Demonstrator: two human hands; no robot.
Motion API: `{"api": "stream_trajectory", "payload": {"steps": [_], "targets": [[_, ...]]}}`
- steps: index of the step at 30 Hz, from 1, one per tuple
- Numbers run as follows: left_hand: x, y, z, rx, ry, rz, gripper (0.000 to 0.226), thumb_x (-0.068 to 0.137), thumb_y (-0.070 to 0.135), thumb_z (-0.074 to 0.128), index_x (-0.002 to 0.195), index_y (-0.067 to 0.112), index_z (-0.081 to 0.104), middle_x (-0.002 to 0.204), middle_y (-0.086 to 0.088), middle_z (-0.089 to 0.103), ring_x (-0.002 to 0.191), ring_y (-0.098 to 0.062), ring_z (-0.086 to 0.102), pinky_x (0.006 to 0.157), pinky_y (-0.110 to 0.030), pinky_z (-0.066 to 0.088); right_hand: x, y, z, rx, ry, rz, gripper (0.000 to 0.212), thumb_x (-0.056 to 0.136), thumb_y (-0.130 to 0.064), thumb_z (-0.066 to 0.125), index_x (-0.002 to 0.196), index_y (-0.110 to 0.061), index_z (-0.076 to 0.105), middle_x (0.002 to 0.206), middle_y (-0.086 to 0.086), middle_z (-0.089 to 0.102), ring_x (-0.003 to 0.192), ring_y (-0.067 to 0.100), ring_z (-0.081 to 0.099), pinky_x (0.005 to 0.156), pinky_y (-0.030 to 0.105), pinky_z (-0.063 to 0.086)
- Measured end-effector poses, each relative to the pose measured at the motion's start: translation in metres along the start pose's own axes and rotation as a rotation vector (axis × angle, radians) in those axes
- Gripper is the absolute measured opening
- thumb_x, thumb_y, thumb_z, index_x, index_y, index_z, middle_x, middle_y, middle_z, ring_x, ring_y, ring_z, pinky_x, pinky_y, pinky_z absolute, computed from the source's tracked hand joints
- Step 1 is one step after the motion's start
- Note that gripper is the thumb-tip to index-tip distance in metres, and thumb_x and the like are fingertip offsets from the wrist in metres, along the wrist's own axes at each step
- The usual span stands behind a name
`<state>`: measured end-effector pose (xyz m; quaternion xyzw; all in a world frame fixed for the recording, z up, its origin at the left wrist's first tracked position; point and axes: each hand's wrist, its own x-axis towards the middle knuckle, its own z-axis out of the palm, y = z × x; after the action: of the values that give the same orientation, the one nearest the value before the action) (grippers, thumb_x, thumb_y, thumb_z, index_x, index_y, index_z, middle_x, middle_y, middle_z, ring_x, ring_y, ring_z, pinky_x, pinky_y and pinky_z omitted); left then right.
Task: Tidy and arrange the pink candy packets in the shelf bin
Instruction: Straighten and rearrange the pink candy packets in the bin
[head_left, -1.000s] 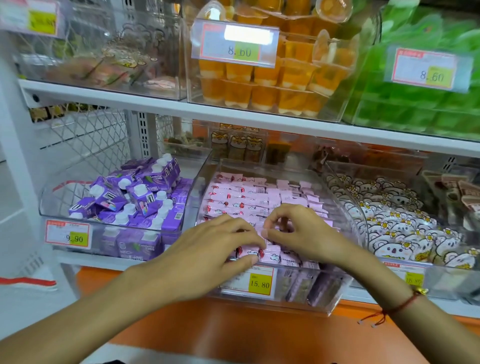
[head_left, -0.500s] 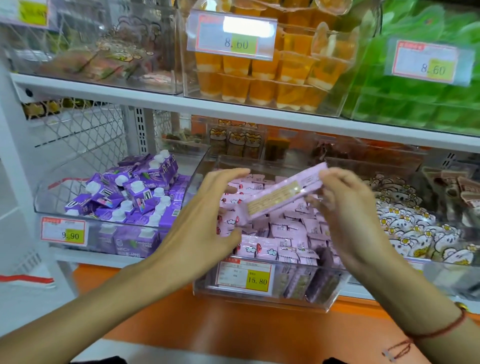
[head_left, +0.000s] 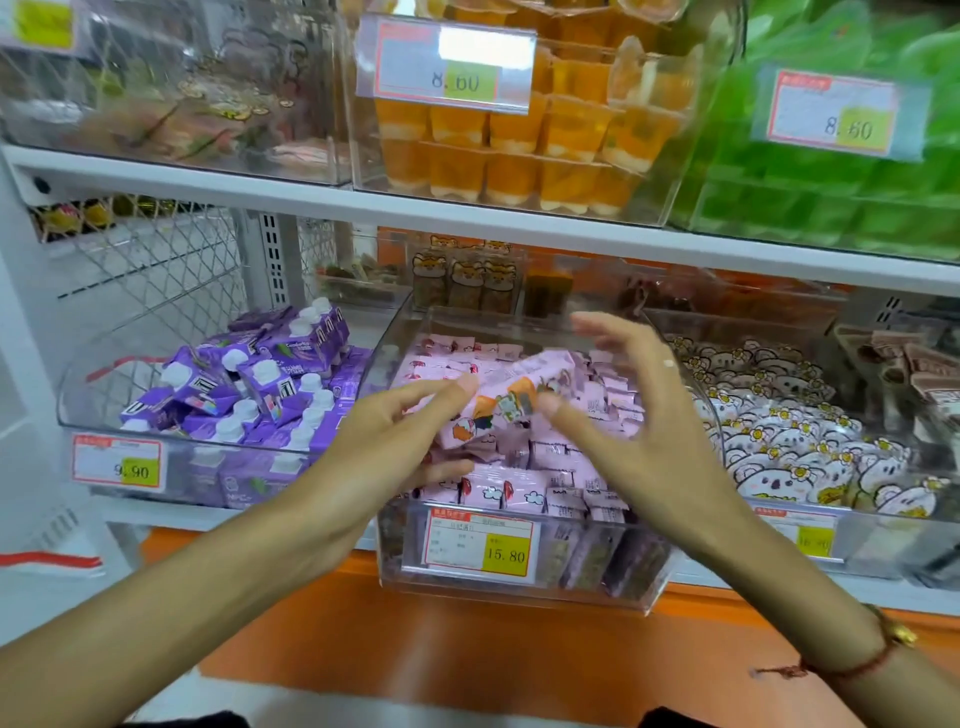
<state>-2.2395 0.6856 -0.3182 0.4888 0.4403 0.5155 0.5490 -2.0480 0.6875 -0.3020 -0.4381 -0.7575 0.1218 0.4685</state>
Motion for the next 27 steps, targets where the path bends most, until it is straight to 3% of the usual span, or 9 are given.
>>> {"api": "stream_trajectory", "payload": {"steps": [4, 7, 10, 14, 17, 20, 23, 25, 27], "targets": [[-0.001, 0.0, 0.005, 0.044, -0.08, -0.056, 0.038, 0.067, 0.062, 0.06, 0.082, 0.031, 0.077, 0.089, -0.002, 0.076, 0.081, -0.017, 0.073, 0.057, -0.02, 0.055, 0.0, 0.006, 0.006, -0.236, -0.149, -0.163, 0.04, 0.086, -0.04, 0.065, 0.124, -0.028, 0.059, 0.118, -0.017, 0.053, 0.116, 0.002, 0.042, 0.1, 0.024, 0.032], [0.002, 0.002, 0.003, 0.059, -0.039, -0.018, 0.057, 0.059, 0.071, 0.058, 0.084, 0.023, 0.076, 0.086, 0.0, 0.076, 0.08, -0.014, 0.073, 0.054, -0.022, 0.055, 0.0, 0.004, 0.006, -0.039, -0.117, 0.005, 0.031, 0.078, -0.046, 0.064, 0.105, -0.03, 0.068, 0.104, -0.018, 0.064, 0.101, -0.003, 0.053, 0.085, 0.01, 0.037], [0.001, -0.001, 0.0, 0.209, -0.039, 0.068, 0.048, 0.066, 0.065, 0.064, 0.089, 0.025, 0.074, 0.087, 0.006, 0.075, 0.076, -0.008, 0.071, 0.059, -0.02, 0.054, 0.001, 0.006, 0.002, 0.226, -0.085, 0.165, 0.031, 0.067, -0.045, 0.07, 0.095, -0.031, 0.071, 0.096, -0.019, 0.069, 0.097, -0.006, 0.059, 0.08, 0.005, 0.042], [-0.003, -0.001, 0.006, 0.138, 0.028, 0.108, 0.041, 0.069, 0.055, 0.064, 0.09, 0.02, 0.07, 0.072, 0.005, 0.073, 0.061, -0.002, 0.065, 0.054, -0.015, 0.051, -0.001, 0.006, 0.002, 0.352, -0.189, 0.226, 0.038, 0.067, -0.041, 0.071, 0.104, -0.032, 0.07, 0.103, -0.016, 0.069, 0.099, -0.007, 0.059, 0.08, 0.004, 0.044], [-0.005, -0.001, 0.01, 0.127, 0.046, 0.228, 0.038, 0.067, 0.047, 0.067, 0.1, 0.029, 0.06, 0.081, 0.013, 0.073, 0.07, 0.002, 0.066, 0.057, -0.01, 0.049, -0.003, 0.006, 0.006, 0.27, -0.26, 0.218, 0.041, 0.068, -0.045, 0.067, 0.108, -0.036, 0.065, 0.098, -0.01, 0.066, 0.092, 0.005, 0.06, 0.079, 0.016, 0.047], [-0.001, -0.006, 0.007, 0.137, 0.099, 0.307, 0.046, 0.068, 0.033, 0.075, 0.108, 0.031, 0.052, 0.096, 0.014, 0.07, 0.086, 0.004, 0.066, 0.071, -0.01, 0.051, -0.002, 0.011, 0.008, 0.129, -0.181, 0.149, 0.029, 0.077, -0.043, 0.065, 0.105, -0.036, 0.061, 0.1, -0.01, 0.064, 0.091, 0.007, 0.057, 0.08, 0.02, 0.044], [0.002, -0.01, 0.0, 0.434, 0.131, 0.435, 0.034, 0.078, 0.018, 0.075, 0.098, 0.031, 0.051, 0.101, 0.016, 0.062, 0.091, 0.002, 0.061, 0.077, -0.021, 0.051, 0.004, 0.021, 0.004, 0.374, -0.032, 0.27, 0.029, 0.081, -0.028, 0.067, 0.107, -0.018, 0.058, 0.1, -0.003, 0.067, 0.087, 0.006, 0.064, 0.074, 0.014, 0.05], [0.001, -0.014, -0.005, 0.771, 0.071, 0.519, 0.022, 0.084, 0.021, 0.068, 0.094, 0.035, 0.055, 0.098, 0.025, 0.06, 0.092, 0.007, 0.054, 0.079, -0.025, 0.046, 0.006, 0.025, 0.004, 0.501, 0.005, 0.365, 0.035, 0.085, -0.023, 0.064, 0.115, -0.011, 0.05, 0.101, -0.002, 0.067, 0.086, 0.003, 0.068, 0.076, 0.017, 0.054], [0.0, -0.017, -0.006, 1.019, -0.066, 0.568, 0.021, 0.09, 0.03, 0.059, 0.107, 0.041, 0.057, 0.104, 0.031, 0.056, 0.1, 0.01, 0.047, 0.084, -0.025, 0.041, 0.007, 0.028, 0.008, 0.474, 0.024, 0.37, 0.046, 0.088, -0.018, 0.062, 0.127, -0.012, 0.038, 0.106, -0.001, 0.065, 0.083, 0.0, 0.069, 0.079, 0.023, 0.057]]}}
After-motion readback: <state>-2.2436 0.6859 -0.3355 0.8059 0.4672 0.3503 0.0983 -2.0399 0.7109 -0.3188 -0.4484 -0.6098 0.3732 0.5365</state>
